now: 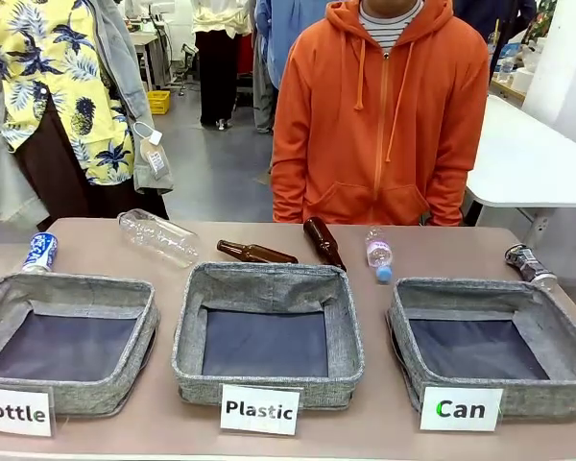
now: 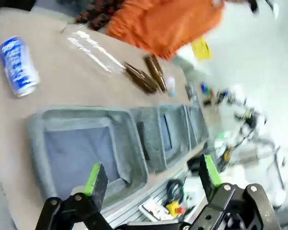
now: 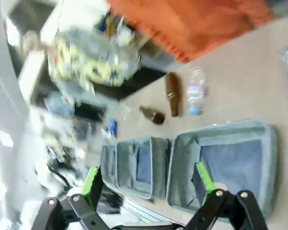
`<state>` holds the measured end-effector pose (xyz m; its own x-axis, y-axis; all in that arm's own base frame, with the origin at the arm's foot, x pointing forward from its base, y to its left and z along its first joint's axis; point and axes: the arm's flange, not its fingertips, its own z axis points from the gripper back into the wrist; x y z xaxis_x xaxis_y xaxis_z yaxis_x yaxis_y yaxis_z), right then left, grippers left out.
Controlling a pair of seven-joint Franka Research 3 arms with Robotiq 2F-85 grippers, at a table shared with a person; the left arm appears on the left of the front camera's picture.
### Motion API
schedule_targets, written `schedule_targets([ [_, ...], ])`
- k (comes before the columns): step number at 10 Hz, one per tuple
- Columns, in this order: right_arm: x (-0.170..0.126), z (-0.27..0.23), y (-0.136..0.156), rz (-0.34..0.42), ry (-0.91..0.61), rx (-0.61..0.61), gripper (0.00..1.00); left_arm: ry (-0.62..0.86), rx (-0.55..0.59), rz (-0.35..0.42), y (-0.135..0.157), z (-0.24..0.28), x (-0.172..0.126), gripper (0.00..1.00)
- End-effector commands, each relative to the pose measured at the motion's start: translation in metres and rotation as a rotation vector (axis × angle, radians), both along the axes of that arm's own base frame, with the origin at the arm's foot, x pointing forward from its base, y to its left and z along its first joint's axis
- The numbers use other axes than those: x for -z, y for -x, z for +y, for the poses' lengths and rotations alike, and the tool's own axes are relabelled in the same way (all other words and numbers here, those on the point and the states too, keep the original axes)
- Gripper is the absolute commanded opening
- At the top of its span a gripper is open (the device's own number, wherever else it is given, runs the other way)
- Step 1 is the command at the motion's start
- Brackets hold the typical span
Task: Sort the can waste into the basket.
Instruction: Pick up the can waste from the table and place it in the right Fabric basket.
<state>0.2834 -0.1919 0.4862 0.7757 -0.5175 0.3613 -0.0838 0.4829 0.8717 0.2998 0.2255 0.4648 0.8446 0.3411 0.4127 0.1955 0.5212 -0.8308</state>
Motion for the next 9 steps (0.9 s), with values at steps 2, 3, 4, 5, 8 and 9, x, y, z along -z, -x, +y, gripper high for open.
schedule_targets([
  [2,0.079,-0.037,0.009,0.122,-0.183,0.16,1.0,0.14,-0.291,0.045,0.014,0.014,0.022,1.0],
  [3,0.092,-0.042,0.007,0.137,-0.148,0.21,1.0,0.163,-0.327,0.059,0.02,0.009,0.028,1.0],
  [4,0.088,-0.027,0.004,0.022,0.019,0.202,1.0,0.126,-0.361,0.077,0.018,0.01,0.032,1.0],
  [5,0.081,-0.062,0.018,0.152,-0.159,0.196,1.0,0.149,-0.285,0.079,0.022,0.045,0.036,1.0],
  [8,0.081,-0.062,0.018,0.152,-0.159,0.196,1.0,0.149,-0.285,0.079,0.022,0.045,0.036,1.0],
  [9,0.081,-0.062,0.018,0.152,-0.159,0.196,1.0,0.149,-0.285,0.079,0.022,0.045,0.036,1.0],
])
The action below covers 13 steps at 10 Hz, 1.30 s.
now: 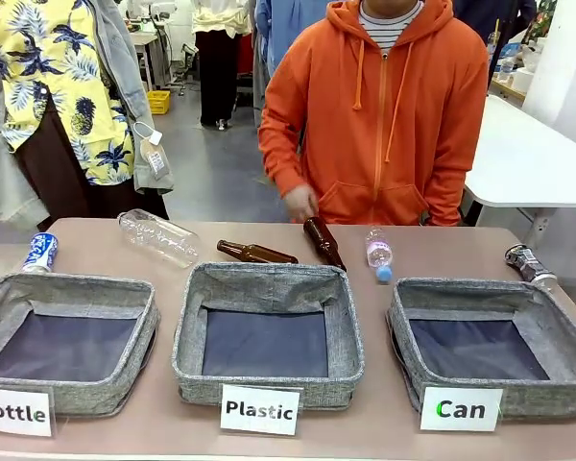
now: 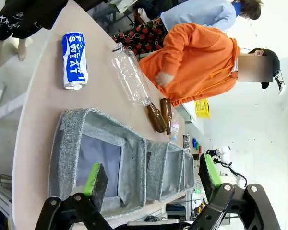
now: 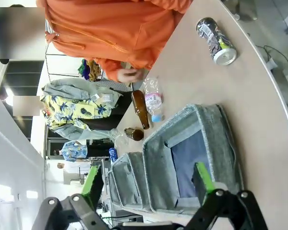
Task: Sort the can waste into the basket.
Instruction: Pick up the can waste from the table and place it in the right Fabric basket.
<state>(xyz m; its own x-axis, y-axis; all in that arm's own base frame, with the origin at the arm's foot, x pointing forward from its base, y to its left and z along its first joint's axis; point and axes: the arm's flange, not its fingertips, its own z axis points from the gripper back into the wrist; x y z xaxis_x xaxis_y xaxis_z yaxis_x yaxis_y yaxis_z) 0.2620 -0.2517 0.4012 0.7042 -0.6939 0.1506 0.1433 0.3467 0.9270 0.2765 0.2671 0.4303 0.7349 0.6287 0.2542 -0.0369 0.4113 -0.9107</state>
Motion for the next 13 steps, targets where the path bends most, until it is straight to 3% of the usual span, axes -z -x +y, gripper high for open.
schedule_targets([
  [1,-0.004,-0.002,-0.003,-0.013,-0.013,0.011,1.0,-0.006,0.009,-0.026,-0.002,0.003,0.002,1.0],
  [3,-0.004,-0.002,-0.003,-0.013,-0.013,0.011,1.0,-0.08,0.001,0.018,0.0,-0.013,-0.019,1.0],
  [4,-0.004,-0.002,-0.003,-0.013,-0.013,0.011,1.0,-0.161,-0.033,0.071,-0.018,-0.027,-0.039,1.0],
  [7,-0.004,-0.002,-0.003,-0.013,-0.013,0.011,1.0,-0.491,-0.018,0.214,-0.111,-0.114,-0.077,1.0],
  [10,-0.004,-0.002,-0.003,-0.013,-0.013,0.011,1.0,-0.872,-0.085,0.327,-0.187,-0.169,-0.071,1.0],
  [12,-0.004,-0.002,-0.003,-0.013,-0.013,0.011,1.0,-1.045,0.075,0.313,-0.208,-0.182,-0.057,1.0],
  [13,-0.004,-0.002,-0.003,-0.013,-0.013,0.011,1.0,-1.073,0.087,0.35,-0.216,-0.182,-0.053,1.0],
])
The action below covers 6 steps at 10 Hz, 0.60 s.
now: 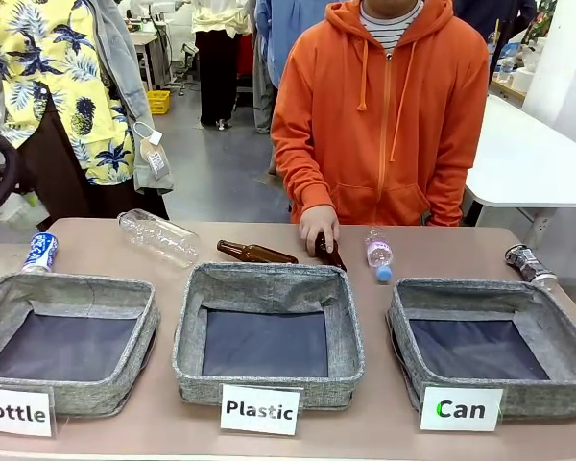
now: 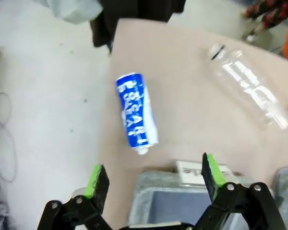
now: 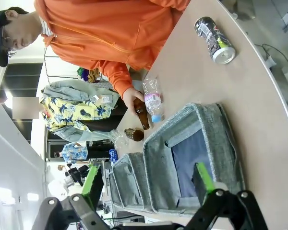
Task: Sort the can waste into the basket.
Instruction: Pick up the can waste from the table and place it in the right Fabric basket.
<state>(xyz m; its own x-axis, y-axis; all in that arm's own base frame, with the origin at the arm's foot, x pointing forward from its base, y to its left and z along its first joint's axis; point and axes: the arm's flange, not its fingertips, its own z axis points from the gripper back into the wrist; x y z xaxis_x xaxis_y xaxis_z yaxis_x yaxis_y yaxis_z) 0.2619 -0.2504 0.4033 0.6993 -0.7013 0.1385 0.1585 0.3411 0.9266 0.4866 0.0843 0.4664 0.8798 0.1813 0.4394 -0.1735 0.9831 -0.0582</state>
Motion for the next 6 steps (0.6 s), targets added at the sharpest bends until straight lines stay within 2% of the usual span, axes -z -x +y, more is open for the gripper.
schedule_targets([
  [1,-0.002,-0.003,-0.003,-0.026,-0.008,0.002,1.0,0.055,-0.018,-0.01,-0.012,0.0,-0.016,1.0],
  [2,-0.002,-0.003,-0.003,-0.026,-0.008,0.002,1.0,0.116,-0.024,0.022,-0.005,0.002,-0.025,1.0],
  [3,-0.002,-0.003,-0.003,-0.026,-0.008,0.002,1.0,-0.004,0.006,0.015,-0.006,0.003,-0.001,1.0],
  [5,-0.002,-0.003,-0.003,-0.026,-0.008,0.002,1.0,0.03,0.006,0.022,-0.008,0.002,-0.01,1.0],
  [6,-0.002,-0.003,-0.003,-0.026,-0.008,0.002,1.0,0.023,0.004,0.04,-0.023,0.001,-0.003,1.0],
])
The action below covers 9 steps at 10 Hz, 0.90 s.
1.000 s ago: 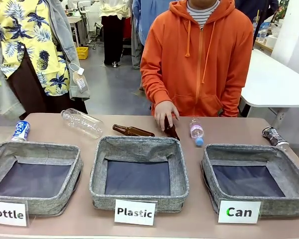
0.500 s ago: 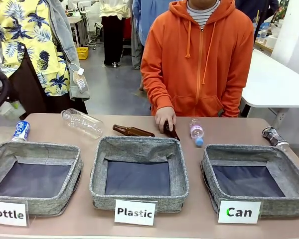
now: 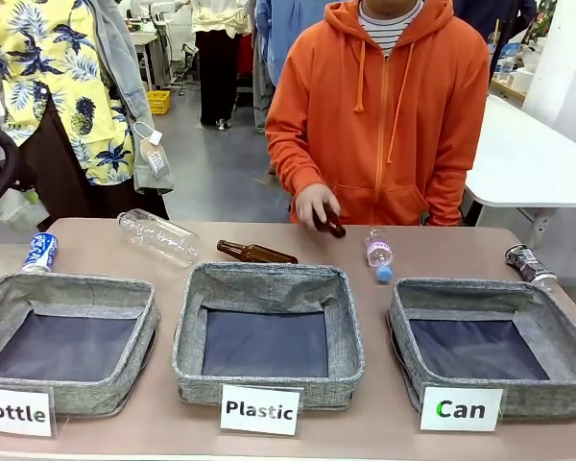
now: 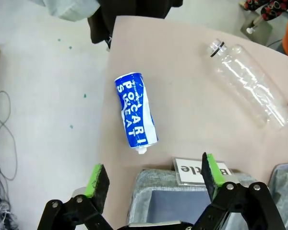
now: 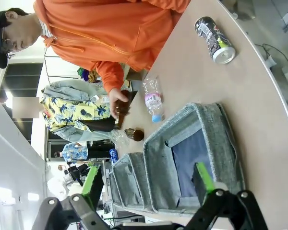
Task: Sort the can waste into the basket.
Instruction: Pick up the can waste from the table and place it in the right Fabric basket.
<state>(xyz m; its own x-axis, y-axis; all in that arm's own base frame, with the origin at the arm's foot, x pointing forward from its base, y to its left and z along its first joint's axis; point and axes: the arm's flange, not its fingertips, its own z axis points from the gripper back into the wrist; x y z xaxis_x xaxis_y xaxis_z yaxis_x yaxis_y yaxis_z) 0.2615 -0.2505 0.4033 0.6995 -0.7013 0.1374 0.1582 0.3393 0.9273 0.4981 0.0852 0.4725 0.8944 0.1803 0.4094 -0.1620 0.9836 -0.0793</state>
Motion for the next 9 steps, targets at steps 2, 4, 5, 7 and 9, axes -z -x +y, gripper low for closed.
schedule_targets([
  [2,-0.002,-0.003,-0.004,-0.025,-0.006,0.002,1.0,0.06,0.047,0.103,-0.051,0.005,0.034,1.0],
  [4,-0.002,-0.003,-0.004,-0.025,-0.006,0.002,1.0,0.08,-0.028,0.205,-0.074,0.014,0.074,1.0],
  [5,-0.002,-0.003,-0.004,-0.025,-0.006,0.002,1.0,0.099,-0.037,0.219,-0.08,0.018,0.085,1.0],
  [7,-0.002,-0.003,-0.004,-0.025,-0.006,0.002,1.0,0.191,0.014,0.263,-0.085,0.049,0.086,1.0],
  [9,-0.002,-0.003,-0.004,-0.025,-0.006,0.002,1.0,0.485,0.208,0.219,-0.054,0.129,0.038,1.0],
])
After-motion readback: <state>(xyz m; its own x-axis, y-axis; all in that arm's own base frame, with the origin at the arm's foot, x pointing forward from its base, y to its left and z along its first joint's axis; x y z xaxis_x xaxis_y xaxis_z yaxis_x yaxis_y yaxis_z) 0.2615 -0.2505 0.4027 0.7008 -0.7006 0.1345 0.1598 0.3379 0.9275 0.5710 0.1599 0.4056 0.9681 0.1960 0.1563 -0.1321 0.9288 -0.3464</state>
